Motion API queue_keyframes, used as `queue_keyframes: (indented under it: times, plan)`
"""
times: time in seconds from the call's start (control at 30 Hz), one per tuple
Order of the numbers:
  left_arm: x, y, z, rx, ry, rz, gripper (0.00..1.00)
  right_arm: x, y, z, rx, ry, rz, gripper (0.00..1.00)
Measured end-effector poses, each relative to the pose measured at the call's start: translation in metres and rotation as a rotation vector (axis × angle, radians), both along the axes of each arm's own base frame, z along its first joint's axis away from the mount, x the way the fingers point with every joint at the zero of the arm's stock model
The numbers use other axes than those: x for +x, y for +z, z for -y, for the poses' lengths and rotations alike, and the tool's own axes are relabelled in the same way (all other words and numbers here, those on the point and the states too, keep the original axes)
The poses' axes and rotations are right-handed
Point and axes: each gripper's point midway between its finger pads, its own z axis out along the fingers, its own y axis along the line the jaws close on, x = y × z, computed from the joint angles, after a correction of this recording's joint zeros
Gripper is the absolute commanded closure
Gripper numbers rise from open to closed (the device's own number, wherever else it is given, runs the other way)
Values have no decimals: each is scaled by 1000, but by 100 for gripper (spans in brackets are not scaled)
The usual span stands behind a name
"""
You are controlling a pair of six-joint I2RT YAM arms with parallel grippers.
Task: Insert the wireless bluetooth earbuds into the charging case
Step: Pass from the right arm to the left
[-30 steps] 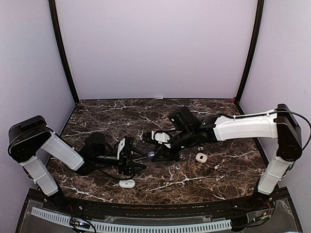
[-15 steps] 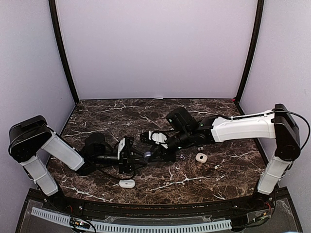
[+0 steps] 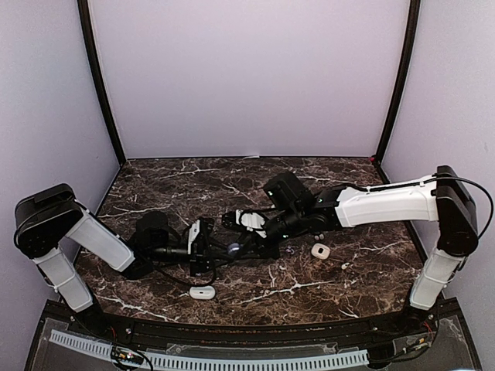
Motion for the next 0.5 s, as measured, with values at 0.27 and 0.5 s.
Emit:
queue_keyframes:
  times: [0.27, 0.5]
  plan:
    - [-1, -1, 1, 6, -2, 6, 80, 0, -4, 2, -6, -3, 8, 50]
    - [-1, -1, 1, 6, -4, 11, 81, -8, -23, 20, -46, -21, -6, 45]
